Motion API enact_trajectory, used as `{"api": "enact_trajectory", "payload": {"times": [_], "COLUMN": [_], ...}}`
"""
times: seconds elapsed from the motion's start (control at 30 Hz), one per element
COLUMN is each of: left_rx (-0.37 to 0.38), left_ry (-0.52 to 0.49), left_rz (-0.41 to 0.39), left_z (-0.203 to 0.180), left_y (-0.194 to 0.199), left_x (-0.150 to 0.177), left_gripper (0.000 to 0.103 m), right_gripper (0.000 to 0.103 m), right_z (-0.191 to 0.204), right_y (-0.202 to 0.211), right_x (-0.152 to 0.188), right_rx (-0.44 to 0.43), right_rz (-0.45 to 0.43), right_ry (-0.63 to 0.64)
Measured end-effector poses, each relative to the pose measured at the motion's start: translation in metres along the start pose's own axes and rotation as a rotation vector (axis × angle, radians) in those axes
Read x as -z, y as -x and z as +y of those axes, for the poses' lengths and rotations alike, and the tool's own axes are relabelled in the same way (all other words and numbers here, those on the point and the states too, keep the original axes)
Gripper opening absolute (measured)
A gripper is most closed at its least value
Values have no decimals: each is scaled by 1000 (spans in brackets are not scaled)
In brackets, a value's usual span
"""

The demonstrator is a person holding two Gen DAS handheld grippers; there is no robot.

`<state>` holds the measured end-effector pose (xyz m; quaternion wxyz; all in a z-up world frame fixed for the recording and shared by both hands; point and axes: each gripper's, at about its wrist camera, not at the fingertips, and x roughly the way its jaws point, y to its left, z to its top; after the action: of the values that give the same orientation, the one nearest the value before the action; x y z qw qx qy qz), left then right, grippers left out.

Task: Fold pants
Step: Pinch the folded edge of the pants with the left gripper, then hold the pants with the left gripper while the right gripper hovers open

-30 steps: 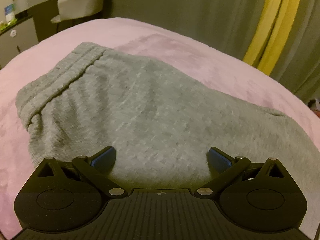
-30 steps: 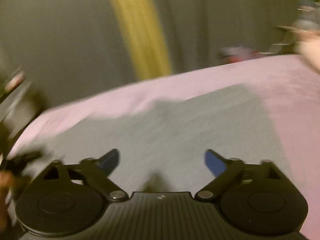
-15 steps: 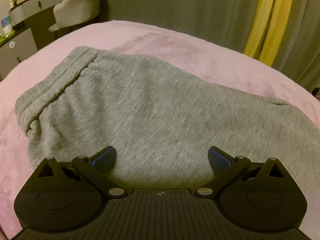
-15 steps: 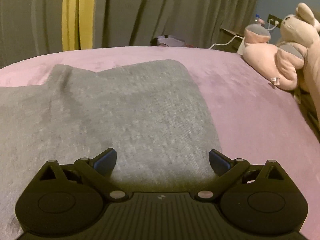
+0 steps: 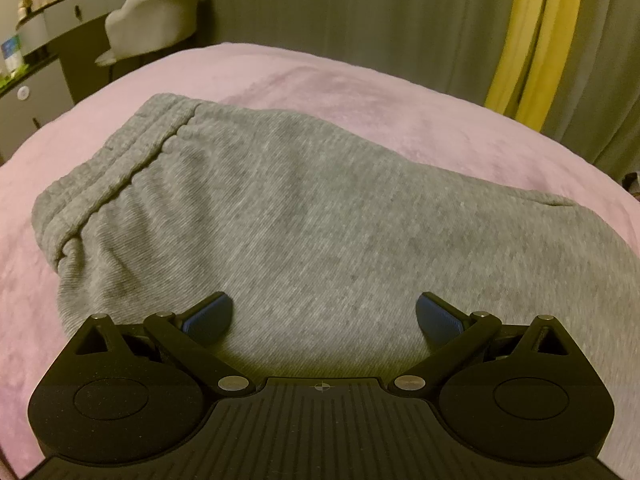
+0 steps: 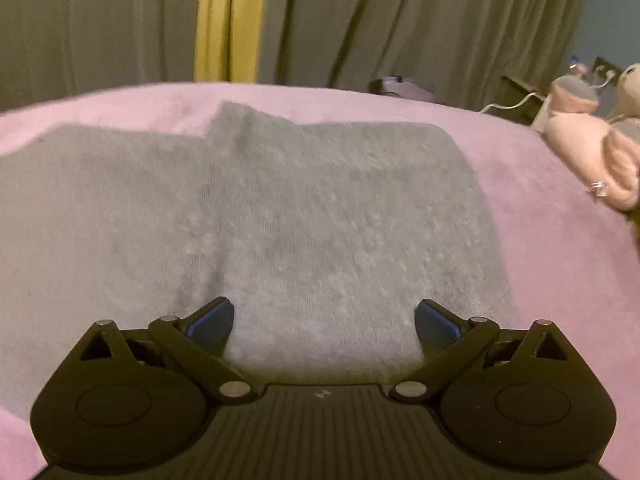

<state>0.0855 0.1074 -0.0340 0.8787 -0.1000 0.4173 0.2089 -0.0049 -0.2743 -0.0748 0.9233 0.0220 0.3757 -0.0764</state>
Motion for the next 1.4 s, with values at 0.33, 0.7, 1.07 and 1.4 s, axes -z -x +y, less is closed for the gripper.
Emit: {"api": "enact_trajectory", "payload": {"times": [0.33,0.7,1.07,1.4], "left_rx": [145,505,679,774], "left_ry": [-47,-447,-420,-375], "left_rz": [-16,3,342,397], "left_z": [-10,-136,-214,-219], "left_y": [28,97,54,41], "left_x": [9,56,76,65], "left_gripper": [103,101,62,27], "right_gripper": [99,99,99,99], "right_z": [-10,-92,-96,-105], "right_y": [10,40,17,14], "right_x": [-2,-20,-15,-12], "right_rx": [-49,136,28,-1], "right_rz": [129,-65,0,19], "right_ry": [-11,-183,-213,-306]}}
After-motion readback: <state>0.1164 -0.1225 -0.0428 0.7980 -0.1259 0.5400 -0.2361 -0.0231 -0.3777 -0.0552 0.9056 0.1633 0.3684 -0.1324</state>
